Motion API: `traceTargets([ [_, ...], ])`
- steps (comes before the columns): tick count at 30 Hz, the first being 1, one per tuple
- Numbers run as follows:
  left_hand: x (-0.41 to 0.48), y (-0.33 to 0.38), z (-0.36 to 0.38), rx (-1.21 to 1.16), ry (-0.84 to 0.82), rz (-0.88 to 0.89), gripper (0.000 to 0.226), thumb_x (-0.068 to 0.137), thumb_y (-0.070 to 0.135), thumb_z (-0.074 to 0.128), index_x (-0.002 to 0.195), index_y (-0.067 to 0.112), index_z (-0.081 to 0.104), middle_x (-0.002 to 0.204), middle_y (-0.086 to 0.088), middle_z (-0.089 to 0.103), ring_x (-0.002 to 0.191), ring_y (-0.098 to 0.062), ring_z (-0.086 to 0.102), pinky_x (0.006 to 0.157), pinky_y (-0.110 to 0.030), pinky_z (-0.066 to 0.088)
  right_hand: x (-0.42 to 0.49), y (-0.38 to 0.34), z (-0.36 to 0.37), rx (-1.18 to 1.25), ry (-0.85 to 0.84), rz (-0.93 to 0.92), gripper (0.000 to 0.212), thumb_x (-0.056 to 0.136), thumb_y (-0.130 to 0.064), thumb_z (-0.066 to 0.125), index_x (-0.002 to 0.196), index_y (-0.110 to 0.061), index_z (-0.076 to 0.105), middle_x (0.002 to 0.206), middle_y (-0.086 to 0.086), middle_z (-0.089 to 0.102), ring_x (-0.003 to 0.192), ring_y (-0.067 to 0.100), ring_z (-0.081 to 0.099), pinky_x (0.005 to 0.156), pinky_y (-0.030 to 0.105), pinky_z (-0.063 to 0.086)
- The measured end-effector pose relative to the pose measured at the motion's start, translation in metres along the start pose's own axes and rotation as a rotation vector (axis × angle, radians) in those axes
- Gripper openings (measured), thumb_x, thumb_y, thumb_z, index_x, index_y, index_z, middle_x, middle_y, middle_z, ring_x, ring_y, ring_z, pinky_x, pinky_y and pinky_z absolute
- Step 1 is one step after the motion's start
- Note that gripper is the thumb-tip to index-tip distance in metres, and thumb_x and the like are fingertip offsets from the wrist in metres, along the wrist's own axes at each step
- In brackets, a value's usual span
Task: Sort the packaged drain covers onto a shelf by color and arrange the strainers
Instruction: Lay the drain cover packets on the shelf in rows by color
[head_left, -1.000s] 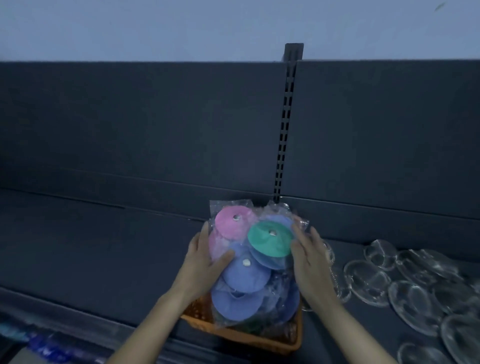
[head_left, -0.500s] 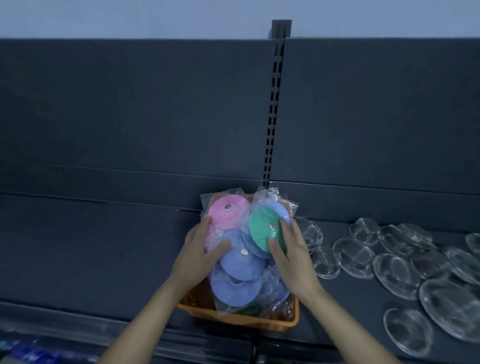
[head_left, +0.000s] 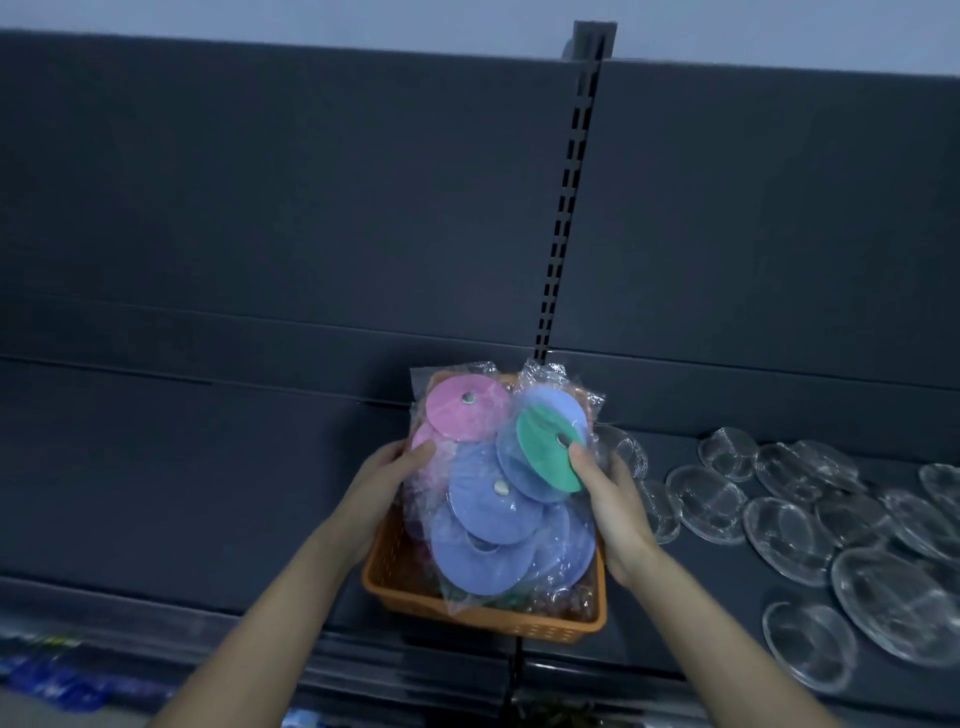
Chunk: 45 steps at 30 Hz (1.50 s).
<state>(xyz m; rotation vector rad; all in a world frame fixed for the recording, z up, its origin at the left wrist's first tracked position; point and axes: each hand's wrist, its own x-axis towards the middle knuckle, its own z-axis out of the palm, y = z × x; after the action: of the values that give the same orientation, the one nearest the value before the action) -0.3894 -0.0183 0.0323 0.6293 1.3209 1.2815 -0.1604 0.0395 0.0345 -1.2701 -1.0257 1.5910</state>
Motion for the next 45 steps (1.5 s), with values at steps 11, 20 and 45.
traceTargets([
  [11, -0.003, 0.0, -0.002, -0.072, -0.038, 0.026, 0.049, 0.076, 0.025, 0.072, 0.119, 0.006, 0.06, 0.11, -0.017, 0.069, 0.102, -0.035, 0.065, 0.095, -0.053, 0.048, 0.0, -0.007, 0.008, 0.046, -0.003, -0.009, 0.038, 0.082, -0.03, 0.069, 0.112, -0.012, 0.057, 0.105, 0.009, 0.07, 0.093, 0.026, 0.069, 0.089, 0.048, 0.053],
  [20, -0.047, 0.017, -0.001, -0.149, 0.093, 0.107, 0.044, 0.079, 0.016, 0.072, 0.119, 0.004, 0.06, 0.113, -0.022, 0.066, 0.105, -0.04, 0.063, 0.094, -0.056, 0.047, -0.006, -0.026, 0.018, 0.046, -0.143, -0.081, 0.04, 0.081, -0.028, 0.07, 0.118, -0.018, 0.056, 0.115, 0.004, 0.066, 0.102, 0.021, 0.065, 0.091, 0.046, 0.052],
  [45, -0.172, 0.02, -0.106, -0.229, 0.469, 0.221, 0.033, 0.081, 0.015, 0.068, 0.113, 0.009, 0.064, 0.108, -0.02, 0.069, 0.099, -0.04, 0.065, 0.091, -0.053, 0.051, -0.053, -0.002, 0.151, -0.002, -0.581, -0.034, 0.029, 0.085, -0.021, 0.067, 0.112, -0.011, 0.064, 0.108, 0.01, 0.07, 0.1, 0.029, 0.067, 0.094, 0.052, 0.049],
])
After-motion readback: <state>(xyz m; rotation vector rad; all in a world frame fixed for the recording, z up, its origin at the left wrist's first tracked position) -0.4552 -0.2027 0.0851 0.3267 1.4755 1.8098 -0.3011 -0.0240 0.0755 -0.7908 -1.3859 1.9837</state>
